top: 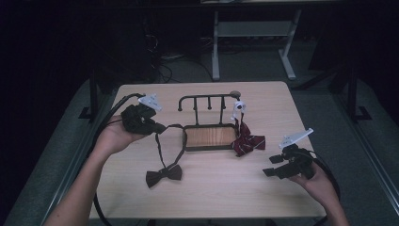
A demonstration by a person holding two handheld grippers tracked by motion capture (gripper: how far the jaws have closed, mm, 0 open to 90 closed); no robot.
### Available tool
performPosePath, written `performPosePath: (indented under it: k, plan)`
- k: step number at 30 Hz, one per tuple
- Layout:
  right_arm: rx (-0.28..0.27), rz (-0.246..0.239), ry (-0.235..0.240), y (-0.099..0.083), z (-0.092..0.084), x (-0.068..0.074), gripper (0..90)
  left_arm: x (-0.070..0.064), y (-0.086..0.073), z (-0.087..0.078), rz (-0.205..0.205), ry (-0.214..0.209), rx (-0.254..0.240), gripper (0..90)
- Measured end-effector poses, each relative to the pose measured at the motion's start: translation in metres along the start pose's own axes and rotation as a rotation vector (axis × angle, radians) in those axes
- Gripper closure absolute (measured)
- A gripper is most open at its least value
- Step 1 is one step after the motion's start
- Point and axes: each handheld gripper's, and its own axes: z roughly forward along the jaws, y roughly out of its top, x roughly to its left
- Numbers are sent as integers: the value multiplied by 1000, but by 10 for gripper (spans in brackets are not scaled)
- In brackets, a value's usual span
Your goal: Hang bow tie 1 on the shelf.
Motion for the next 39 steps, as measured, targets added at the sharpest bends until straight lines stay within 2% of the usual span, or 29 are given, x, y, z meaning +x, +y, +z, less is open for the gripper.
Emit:
performPosePath:
  k: [7,24,30,39]
  plan:
    - [0,1,-3,0,-1,-1,364,6,14,-4,2,12,14,900]
    - [0,-3,-5,-3,-3,-1,365,18,35,-13,-8,50,13,900]
    - [5,-8,-5,-2,-2,0,366,25,40,-13,-27,60,16,900]
    - [0,-11,-6,-2,-3,-1,365,44,44,-9,-73,70,32,900]
